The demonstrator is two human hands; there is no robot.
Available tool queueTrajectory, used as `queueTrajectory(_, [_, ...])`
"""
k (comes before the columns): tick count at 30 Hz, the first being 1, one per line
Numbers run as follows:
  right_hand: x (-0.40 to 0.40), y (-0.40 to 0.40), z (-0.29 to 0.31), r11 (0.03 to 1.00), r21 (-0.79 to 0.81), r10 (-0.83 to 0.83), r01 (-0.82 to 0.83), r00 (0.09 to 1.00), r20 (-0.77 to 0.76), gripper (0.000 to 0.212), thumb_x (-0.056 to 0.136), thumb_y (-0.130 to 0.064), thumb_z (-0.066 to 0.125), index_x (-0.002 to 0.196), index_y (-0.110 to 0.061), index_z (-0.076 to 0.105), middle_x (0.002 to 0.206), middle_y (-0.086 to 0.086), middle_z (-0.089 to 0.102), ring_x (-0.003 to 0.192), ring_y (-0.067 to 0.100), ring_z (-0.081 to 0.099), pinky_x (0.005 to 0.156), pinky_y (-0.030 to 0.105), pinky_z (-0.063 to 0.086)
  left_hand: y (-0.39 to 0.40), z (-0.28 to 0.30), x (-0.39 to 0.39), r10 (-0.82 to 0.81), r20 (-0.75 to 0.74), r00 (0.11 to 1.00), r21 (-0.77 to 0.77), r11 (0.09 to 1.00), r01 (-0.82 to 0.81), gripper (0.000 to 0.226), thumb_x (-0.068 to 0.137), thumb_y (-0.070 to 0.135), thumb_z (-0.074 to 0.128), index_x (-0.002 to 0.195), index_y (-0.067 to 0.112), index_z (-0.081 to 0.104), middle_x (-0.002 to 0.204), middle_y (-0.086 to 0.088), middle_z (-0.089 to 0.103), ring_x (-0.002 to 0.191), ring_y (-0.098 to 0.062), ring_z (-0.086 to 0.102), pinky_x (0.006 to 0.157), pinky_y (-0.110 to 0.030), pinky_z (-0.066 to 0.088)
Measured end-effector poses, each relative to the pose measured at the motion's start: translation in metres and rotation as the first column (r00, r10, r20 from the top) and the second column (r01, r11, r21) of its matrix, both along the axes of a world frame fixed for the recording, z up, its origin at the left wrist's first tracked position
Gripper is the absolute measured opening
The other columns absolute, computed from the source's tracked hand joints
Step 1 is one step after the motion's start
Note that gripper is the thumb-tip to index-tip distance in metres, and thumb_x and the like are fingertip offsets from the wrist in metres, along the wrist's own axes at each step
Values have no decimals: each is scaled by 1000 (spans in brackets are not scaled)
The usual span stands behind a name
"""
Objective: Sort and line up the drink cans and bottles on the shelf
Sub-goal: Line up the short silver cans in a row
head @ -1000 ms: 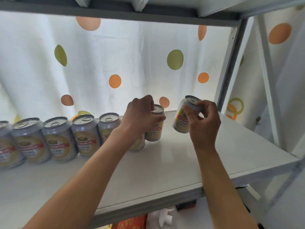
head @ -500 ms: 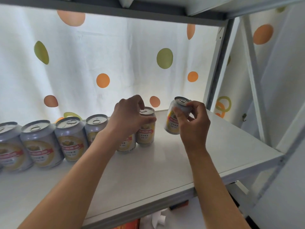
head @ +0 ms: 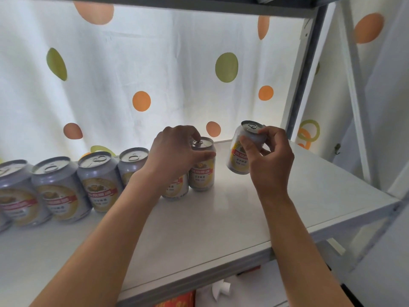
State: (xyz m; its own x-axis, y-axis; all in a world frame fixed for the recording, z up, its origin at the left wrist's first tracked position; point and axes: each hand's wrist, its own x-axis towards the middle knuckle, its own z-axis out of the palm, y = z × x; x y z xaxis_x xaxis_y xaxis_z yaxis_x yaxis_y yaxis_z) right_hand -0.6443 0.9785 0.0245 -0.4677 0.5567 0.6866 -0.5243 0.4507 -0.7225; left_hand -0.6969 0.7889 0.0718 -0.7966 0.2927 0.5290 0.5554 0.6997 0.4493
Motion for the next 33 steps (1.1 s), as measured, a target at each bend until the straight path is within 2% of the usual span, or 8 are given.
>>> queueTrajectory(3, [0,-1,0,1000,7,12,-12,1000,3,27,83,-27,79,100,-30,58,98,-35,61,103,0,61,85,21,57,-4,0,-2,8,-2,1000,-15,1000,-8,41,64,60,76,91,30,70,98,11,71,93,-14,63,75,-32,48])
queueTrajectory(9, [0,-2,-2,999,12,30,-30,1000,7,26,83,-26,80,100,-28,60,100,-30,63,102,2,62,85,25,58,-5,-1,-1,21,-15,1000,-42,999,-22,38,66,62,75,86,30,71,84,11,68,83,-16,61,65,-29,43])
queueTrajectory(13, [1,-3,-1,999,11,42,-42,999,13,27,83,-26,80,101,-28,60,101,-28,64,104,4,63,87,27,58,-5,3,1,12,5,1000,-11,1000,-12,38,61,61,78,80,29,72,71,17,60,74,-6,58,56,-20,37])
queueTrajectory(15, [2,-3,-2,999,-6,50,-50,999,13,27,83,-27,80,101,-28,60,103,-24,65,105,6,63,88,29,58,-5,3,1,0,17,1000,10,1000,0,38,60,61,79,79,29,73,71,17,61,72,-2,57,56,-20,37])
queueTrajectory(21, [12,-11,7,995,-97,22,-30,996,-82,26,83,-28,80,101,-28,62,110,-10,68,110,17,65,88,41,59,-9,2,1,-46,29,999,1,999,46,39,63,63,77,83,30,70,86,12,67,84,-14,60,64,-26,42])
queueTrajectory(26, [23,-18,31,999,-40,-29,24,990,-140,30,83,-26,80,107,-18,64,112,-8,68,111,18,64,90,41,58,-10,-6,3,-44,-71,997,-17,999,43,39,71,65,71,88,30,68,71,12,59,76,-18,53,57,-25,31])
queueTrajectory(29, [33,-18,46,999,28,-21,26,983,-184,28,83,-24,80,105,-19,64,109,-6,68,110,20,65,88,40,59,-9,-10,5,-89,-185,979,-50,995,81,41,76,61,70,95,25,69,84,7,67,80,-22,54,67,-29,28])
queueTrajectory(33, [38,-19,61,994,99,-26,45,983,-180,31,83,-29,80,105,-18,62,110,-2,69,107,17,65,85,34,60,-9,-14,9,-136,-284,949,-68,990,121,33,85,55,64,86,21,67,82,3,69,76,-24,57,71,-29,28])
